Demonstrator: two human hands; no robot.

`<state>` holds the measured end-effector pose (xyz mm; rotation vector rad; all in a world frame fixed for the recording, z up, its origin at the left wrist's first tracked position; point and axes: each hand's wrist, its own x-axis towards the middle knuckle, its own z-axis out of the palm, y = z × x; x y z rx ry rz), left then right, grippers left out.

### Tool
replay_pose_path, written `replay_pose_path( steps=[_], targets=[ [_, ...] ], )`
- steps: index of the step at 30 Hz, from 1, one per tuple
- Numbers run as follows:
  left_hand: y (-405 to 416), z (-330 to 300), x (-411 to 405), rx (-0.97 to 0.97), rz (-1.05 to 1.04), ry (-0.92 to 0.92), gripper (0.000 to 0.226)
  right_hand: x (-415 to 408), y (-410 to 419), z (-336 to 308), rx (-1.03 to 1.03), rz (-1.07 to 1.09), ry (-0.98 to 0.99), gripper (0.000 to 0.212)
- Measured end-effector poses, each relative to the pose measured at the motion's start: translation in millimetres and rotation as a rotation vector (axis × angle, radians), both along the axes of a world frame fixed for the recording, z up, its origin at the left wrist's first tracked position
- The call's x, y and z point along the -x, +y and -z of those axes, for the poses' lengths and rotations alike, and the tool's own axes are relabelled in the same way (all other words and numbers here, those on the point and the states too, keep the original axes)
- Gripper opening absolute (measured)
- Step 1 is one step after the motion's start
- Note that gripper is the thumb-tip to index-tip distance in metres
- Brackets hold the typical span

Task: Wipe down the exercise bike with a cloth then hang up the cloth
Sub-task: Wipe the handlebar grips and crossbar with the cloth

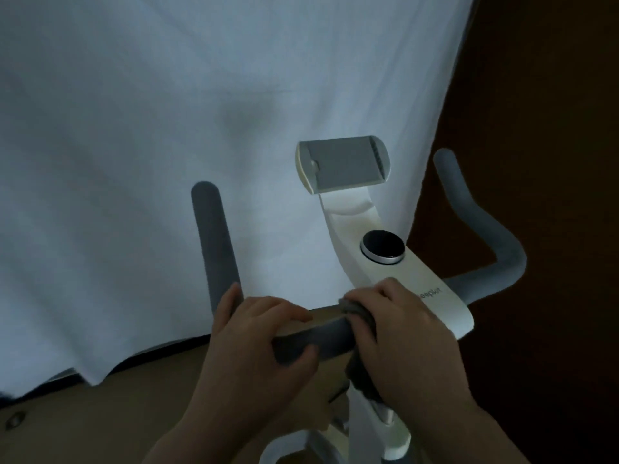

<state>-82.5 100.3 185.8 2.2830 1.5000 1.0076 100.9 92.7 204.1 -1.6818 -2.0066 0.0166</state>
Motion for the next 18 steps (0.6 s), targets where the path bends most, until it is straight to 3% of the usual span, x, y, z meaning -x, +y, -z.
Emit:
replay_pose_path(
  steps=[4,7,9,12,15,18],
  targets=[
    [-13.6,1.5,-5.2,-0.047,-0.065,0.024,0.021,0.9,1.4,-2.5,0.064,-0.142,-0.07,0.009],
    [-17.5,3.1,-6.8,-0.054,-0.109,0.062,0.022,-11.4,10.4,-8.4,0.051,-0.112,0.007,0.024],
    [-18.7,2.2,-9.7,-0.049,-0.138,0.074,0.024,-0.1,8.3,-7.5,0.023,-0.119,-0.07,0.015],
    [-22.8,3.3,-14.0,-0.042,-0.163,0.091,0.024,1.1,-0.8,3.1,0.028,-0.258,-0.006,0.009],
    [-27.1,7.3,-13.6,-0.028,-0.161,0.053,0.023,-16.2,5.0,2.3,-0.06,-0.249,-0.001,0.033],
    [-25.0,6.4,-13.3,-0.039,-0.161,0.019,0.019,-7.6,0.3,2.8,-0.037,-0.191,0.067,0.021]
  ],
)
